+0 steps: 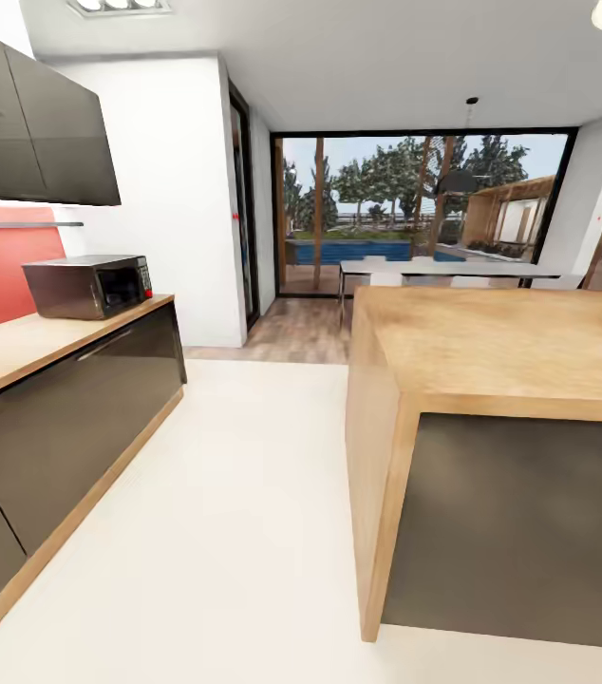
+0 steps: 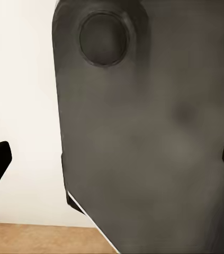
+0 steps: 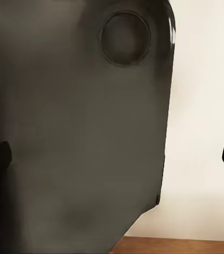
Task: Set up a coffee station on the kitchen countertop: keep the coffee maker on the countertop, move the bottle of coffee from the kitchen shelf to the counter next to the coffee maker, place a paper coffee filter on top of the coffee maker, put the saucer next to the coffee maker with the coffee cup on the saucer, and place the electric kettle next to the coffee maker.
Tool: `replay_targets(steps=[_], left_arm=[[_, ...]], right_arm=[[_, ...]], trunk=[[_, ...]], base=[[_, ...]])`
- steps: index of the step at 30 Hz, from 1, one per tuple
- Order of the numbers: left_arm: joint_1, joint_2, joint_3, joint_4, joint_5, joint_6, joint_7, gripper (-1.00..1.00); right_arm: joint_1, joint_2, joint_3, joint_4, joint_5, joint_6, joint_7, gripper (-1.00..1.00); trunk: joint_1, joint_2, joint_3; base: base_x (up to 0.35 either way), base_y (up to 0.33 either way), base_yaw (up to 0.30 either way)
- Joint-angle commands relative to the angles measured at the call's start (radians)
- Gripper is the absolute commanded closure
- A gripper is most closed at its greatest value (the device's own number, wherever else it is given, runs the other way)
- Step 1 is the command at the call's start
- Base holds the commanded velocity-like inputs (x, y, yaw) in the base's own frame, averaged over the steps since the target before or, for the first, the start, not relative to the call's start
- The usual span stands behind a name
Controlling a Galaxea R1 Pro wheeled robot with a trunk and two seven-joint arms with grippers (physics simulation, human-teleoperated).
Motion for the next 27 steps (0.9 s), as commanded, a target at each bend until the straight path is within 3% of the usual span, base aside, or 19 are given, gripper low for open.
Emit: replay_targets(steps=[1, 6, 14, 27], left_arm=[[0.0, 0.0, 0.0, 0.0, 0.0, 0.0, 0.0, -1.0], [0.0, -0.003, 0.0, 0.003, 0.001, -0.002, -0.001, -1.0], [0.002, -0.002, -0.004, -0.01, -0.003, -0.024, 0.0, -1.0], [0.003, -0.002, -0.004, -0.01, -0.004, -0.025, -0.001, -1.0]], right_arm=[[0.0, 0.0, 0.0, 0.0, 0.0, 0.0, 0.0, -1.0], [-0.002, 0.009, 0.002, -0.008, 0.0, 0.0, 0.001, -1.0], [-0.003, 0.054, 0.002, -0.053, 0.0, 0.0, -0.003, -1.0], [-0.003, 0.056, 0.0, -0.085, -0.001, 0.0, 0.0, -1.0]], trunk=[[0.0, 0.0, 0.0], [0.0, 0.0, 0.0], [0.0, 0.0, 0.0], [0.0, 0.0, 0.0]], base=[[0.0, 0.0, 0.0], [0.0, 0.0, 0.0], [0.0, 0.0, 0.0], [0.0, 0.0, 0.0]])
